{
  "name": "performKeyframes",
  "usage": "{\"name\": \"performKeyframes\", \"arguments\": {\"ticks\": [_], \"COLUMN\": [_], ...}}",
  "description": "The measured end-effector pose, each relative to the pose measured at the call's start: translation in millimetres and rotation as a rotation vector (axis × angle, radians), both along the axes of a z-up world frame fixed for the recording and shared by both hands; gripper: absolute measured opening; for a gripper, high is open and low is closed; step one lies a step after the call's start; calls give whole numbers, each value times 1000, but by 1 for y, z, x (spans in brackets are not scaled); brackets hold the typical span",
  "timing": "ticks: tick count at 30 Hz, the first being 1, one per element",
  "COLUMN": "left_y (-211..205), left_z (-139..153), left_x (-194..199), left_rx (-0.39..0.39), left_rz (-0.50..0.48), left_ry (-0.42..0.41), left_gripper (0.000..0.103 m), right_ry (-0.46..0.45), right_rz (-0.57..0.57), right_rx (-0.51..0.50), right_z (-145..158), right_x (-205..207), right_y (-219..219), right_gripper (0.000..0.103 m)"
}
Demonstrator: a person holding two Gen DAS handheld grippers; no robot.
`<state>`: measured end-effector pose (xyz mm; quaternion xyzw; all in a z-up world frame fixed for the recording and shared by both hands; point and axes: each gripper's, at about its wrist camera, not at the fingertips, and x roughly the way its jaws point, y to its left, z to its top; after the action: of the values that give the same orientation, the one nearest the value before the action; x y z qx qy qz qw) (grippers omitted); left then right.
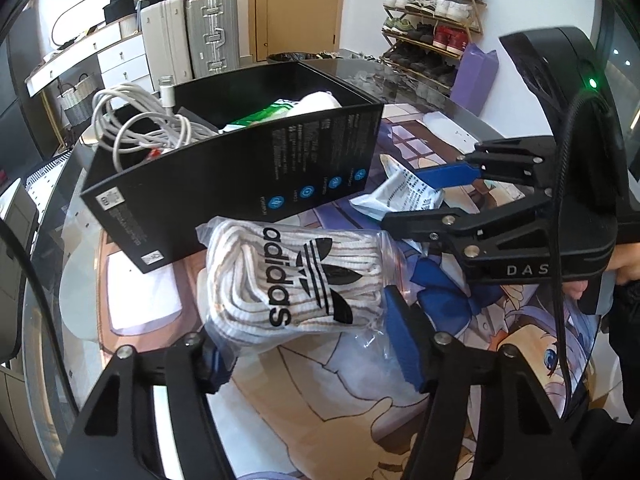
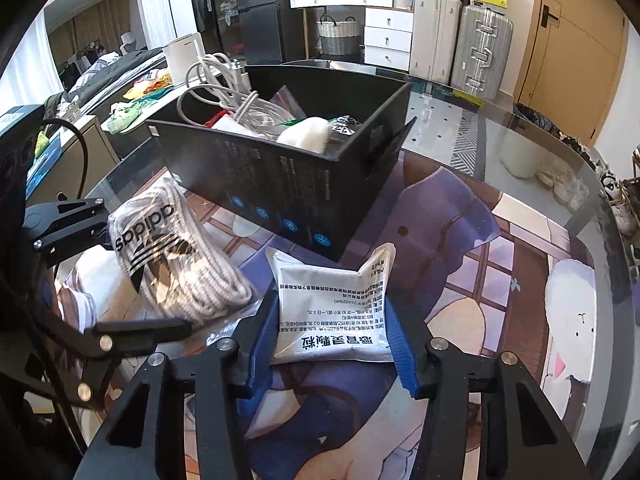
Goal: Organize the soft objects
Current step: 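Lift and carry white packet in right gripper while left carries adidas bag over box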
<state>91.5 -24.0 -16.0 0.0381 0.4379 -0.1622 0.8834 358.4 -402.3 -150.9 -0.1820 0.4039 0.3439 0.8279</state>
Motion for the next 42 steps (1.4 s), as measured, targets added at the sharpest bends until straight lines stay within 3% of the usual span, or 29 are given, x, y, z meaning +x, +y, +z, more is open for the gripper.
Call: {"name": "performKeyframes", "arguments": {"ticks": [18, 42], "left_y": [24, 43], "left_z": [29, 82], "left_x": [-22, -15], "left_rx": [-37, -48], "left_rz": [67, 163], "left_ry": [-85, -225], "left_gripper": [59, 59], "right_ry": [-71, -190], "right_rz": [21, 41], "right_rx": [62, 193], "right_z": [33, 108], "right_x": [-33, -50], "right_y": [-10, -7], "right_gripper": [51, 51]}}
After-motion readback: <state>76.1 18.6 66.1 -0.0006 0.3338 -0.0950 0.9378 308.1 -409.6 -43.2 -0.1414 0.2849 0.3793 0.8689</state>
